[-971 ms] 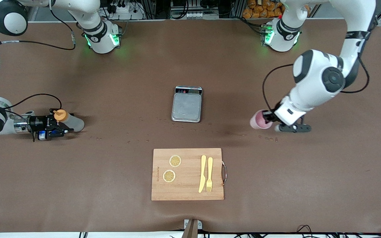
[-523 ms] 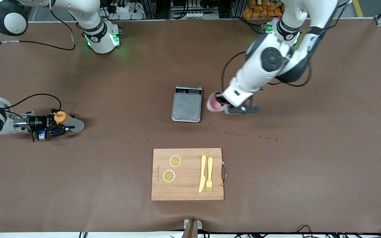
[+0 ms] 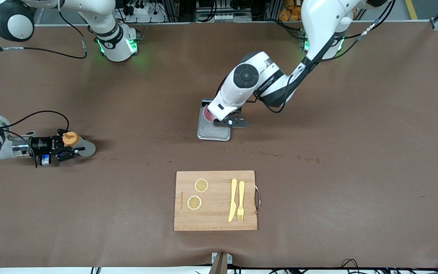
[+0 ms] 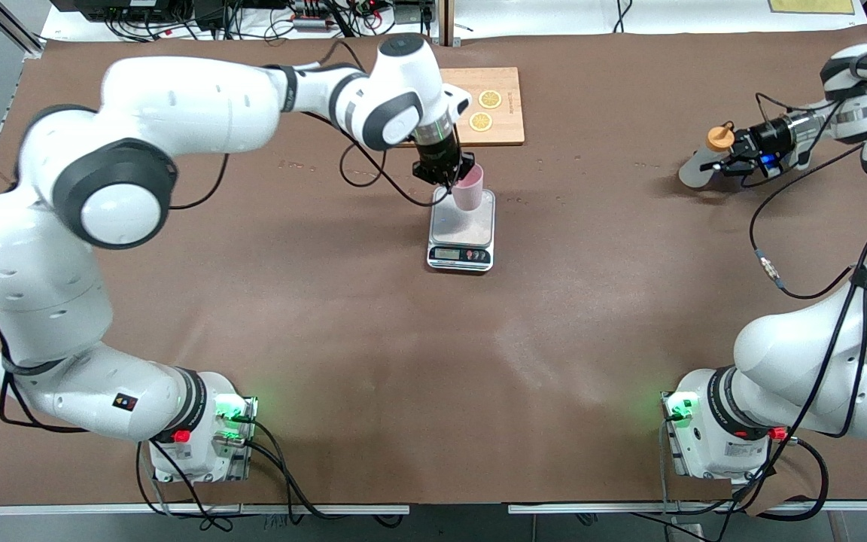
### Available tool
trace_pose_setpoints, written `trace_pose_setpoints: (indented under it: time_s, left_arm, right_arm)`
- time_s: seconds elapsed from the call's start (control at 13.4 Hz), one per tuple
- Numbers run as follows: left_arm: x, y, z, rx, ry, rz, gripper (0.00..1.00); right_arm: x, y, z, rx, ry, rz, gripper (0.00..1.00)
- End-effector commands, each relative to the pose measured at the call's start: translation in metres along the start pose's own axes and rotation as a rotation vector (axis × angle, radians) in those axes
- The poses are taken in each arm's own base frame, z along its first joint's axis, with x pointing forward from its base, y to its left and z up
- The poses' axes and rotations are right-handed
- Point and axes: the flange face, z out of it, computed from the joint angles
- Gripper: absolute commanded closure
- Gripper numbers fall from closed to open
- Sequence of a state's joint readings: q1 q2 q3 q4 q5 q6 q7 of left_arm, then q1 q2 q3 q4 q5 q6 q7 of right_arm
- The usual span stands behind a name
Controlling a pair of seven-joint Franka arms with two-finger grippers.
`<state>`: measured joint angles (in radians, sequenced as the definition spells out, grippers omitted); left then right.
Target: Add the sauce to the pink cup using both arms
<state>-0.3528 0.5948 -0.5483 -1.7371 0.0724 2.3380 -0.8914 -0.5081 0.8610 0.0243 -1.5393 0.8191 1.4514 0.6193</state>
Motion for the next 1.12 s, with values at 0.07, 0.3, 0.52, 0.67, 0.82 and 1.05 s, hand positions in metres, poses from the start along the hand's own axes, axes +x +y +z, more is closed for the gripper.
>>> trace_pose_setpoints:
  time_s: [0.07, 0.3, 0.52, 0.67, 0.82, 1.05]
  left_arm:
    - [0.018, 0.005, 0.016, -0.006, 0.048, -0.008, 1.0]
    - [0.026, 0.003, 0.018, -0.002, 0.067, 0.003, 1.0]
    - [0.028, 0.001, 0.017, 0.005, 0.079, -0.018, 0.0]
    - [0.03, -0.001, 0.014, 0.009, 0.078, -0.019, 0.0]
    - [0.029, -0.002, 0.003, 0.019, 0.086, -0.017, 0.0]
    - [0.026, -0.005, -0.038, 0.068, 0.105, -0.009, 0.0]
  right_arm:
    - [-0.039, -0.016, -0.014, -0.036, 0.068, 0.018, 0.62]
    - [-0.066, -0.029, -0.009, -0.055, 0.106, 0.011, 0.62]
    - [-0.095, -0.042, 0.002, -0.105, 0.179, 0.017, 0.63]
    - [-0.107, -0.047, 0.004, -0.107, 0.217, 0.036, 0.63]
    - [-0.129, -0.058, 0.016, -0.117, 0.252, 0.035, 0.63]
    - [-0.177, -0.078, 0.038, -0.127, 0.404, 0.078, 0.63]
